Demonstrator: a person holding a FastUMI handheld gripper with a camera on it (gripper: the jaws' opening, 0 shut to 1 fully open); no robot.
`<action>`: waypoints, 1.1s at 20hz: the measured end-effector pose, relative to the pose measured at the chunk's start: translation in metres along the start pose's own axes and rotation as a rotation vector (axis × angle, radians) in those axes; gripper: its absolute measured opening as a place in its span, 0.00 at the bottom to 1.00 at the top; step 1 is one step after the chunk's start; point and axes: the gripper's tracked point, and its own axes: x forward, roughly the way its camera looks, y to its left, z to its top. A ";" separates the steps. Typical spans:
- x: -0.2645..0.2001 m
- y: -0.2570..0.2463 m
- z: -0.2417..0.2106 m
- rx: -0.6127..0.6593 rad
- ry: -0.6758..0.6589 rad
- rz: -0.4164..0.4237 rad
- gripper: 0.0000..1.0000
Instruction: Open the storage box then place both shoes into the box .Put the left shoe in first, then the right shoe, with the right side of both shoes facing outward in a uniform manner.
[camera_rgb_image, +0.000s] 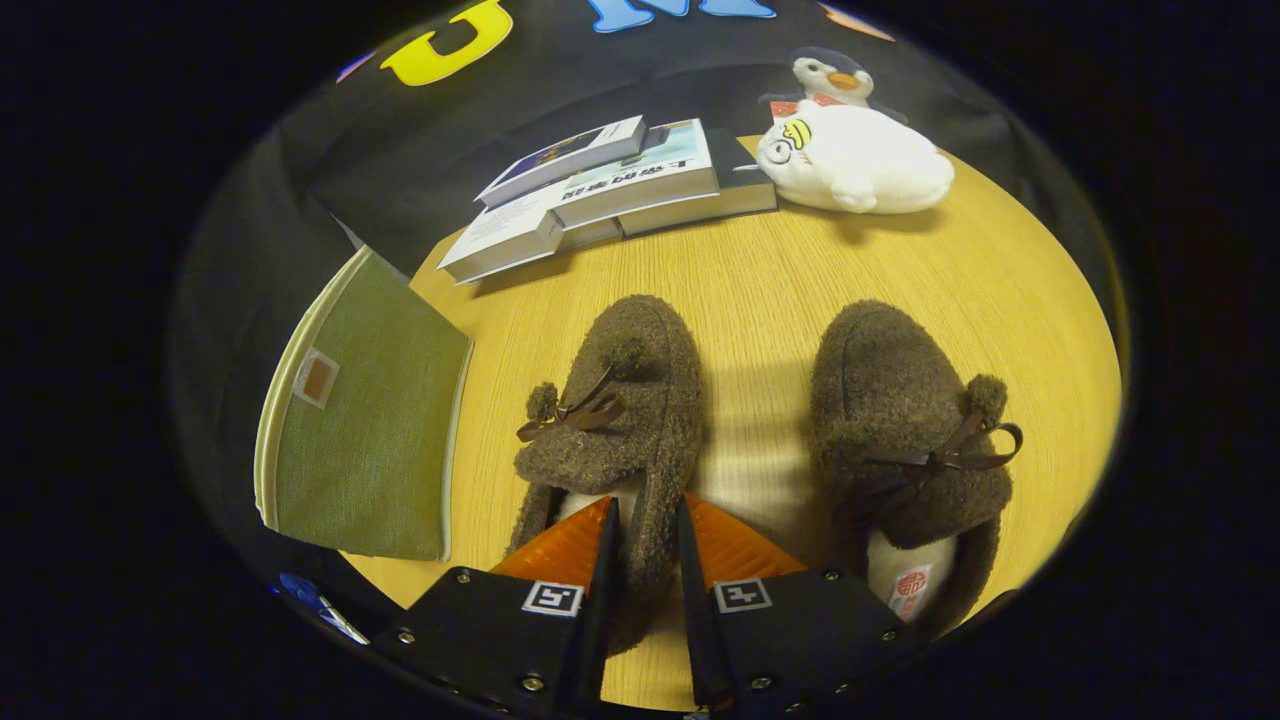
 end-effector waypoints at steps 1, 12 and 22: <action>-0.002 -0.008 0.003 0.027 -0.018 -0.039 0.33; -0.032 0.008 0.026 0.266 -0.032 0.013 0.00; -0.081 0.092 0.081 0.247 -0.118 0.123 0.00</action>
